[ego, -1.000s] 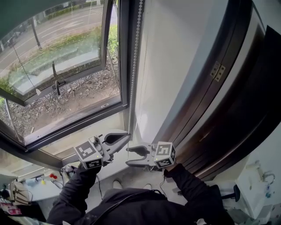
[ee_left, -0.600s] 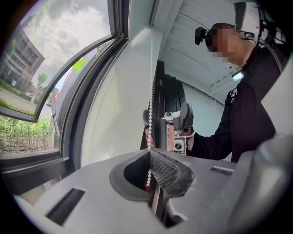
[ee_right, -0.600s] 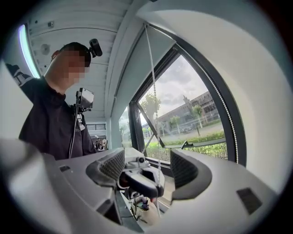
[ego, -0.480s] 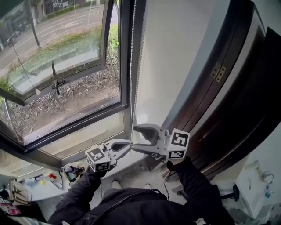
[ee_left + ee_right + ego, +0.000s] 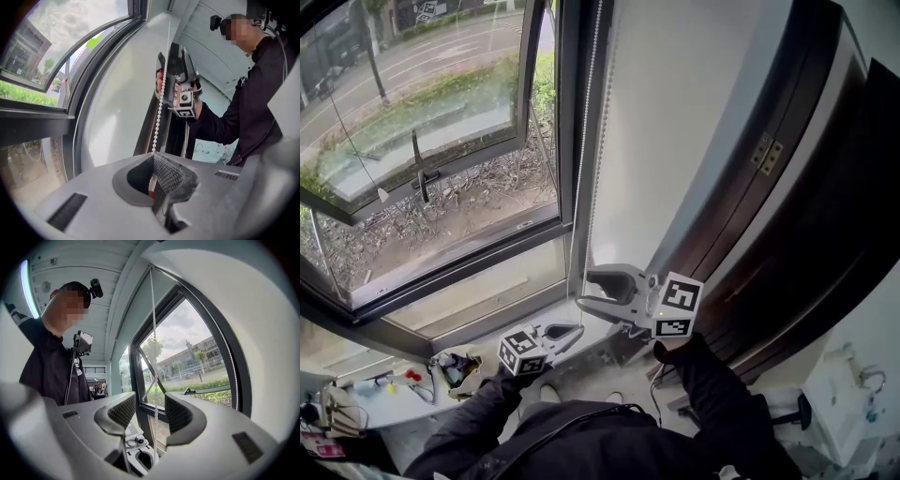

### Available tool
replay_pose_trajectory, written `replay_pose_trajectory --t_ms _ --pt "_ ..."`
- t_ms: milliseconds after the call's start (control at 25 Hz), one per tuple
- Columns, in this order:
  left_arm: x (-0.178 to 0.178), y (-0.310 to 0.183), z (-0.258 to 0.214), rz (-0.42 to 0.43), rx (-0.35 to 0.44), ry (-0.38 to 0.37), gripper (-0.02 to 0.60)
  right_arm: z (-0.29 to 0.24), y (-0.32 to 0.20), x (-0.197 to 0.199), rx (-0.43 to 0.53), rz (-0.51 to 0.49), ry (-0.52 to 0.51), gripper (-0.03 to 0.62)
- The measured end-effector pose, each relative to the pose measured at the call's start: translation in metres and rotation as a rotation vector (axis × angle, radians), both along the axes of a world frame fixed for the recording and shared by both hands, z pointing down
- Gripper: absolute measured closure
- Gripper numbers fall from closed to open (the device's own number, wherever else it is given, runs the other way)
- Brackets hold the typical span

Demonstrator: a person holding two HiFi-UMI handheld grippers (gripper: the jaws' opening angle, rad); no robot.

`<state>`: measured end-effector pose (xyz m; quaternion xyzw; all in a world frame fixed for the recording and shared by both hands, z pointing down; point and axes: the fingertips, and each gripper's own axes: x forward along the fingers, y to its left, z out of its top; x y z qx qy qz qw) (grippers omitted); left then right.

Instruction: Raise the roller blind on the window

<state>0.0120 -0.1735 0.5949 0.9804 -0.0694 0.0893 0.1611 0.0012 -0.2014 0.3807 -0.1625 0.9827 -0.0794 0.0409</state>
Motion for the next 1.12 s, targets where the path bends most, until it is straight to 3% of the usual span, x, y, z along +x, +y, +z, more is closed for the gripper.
replay_pose_trajectory --t_ms 120,240,280,440,560,680,800,920,1120 --pt "-0.001 0.013 0.037 0.012 -0.052 -0.051 0.574 0.003 0.001 -0.004 0.009 -0.007 0.012 0.418" --pt "-0.004 0.018 0.051 -0.001 -0.079 -0.053 0.574 0.005 0.001 -0.002 0.014 0.002 0.003 0.564" --pt "-0.004 0.019 0.051 -0.002 -0.078 -0.052 0.574 0.005 0.001 -0.001 0.007 0.002 -0.004 0.58" --pt "-0.005 0.022 0.048 -0.006 -0.083 -0.02 0.574 0.004 0.003 -0.003 -0.025 -0.025 -0.007 0.585" --pt "-0.014 0.019 0.048 -0.042 -0.082 0.012 0.571 0.004 0.005 -0.007 0.014 -0.014 0.032 0.585" --pt "-0.027 0.011 0.05 -0.102 -0.057 0.014 0.514 0.005 0.004 -0.006 0.053 0.017 0.04 0.585" --pt "-0.037 0.005 0.037 -0.145 -0.044 0.04 0.514 0.01 0.003 -0.005 0.066 0.034 0.038 0.585" --pt "-0.039 0.0 0.025 -0.162 -0.026 0.062 0.514 0.034 0.005 -0.008 0.058 0.04 0.094 0.585" --pt "-0.038 0.0 0.01 -0.187 -0.019 0.095 0.514 0.105 0.008 -0.011 -0.048 0.039 0.146 0.585"
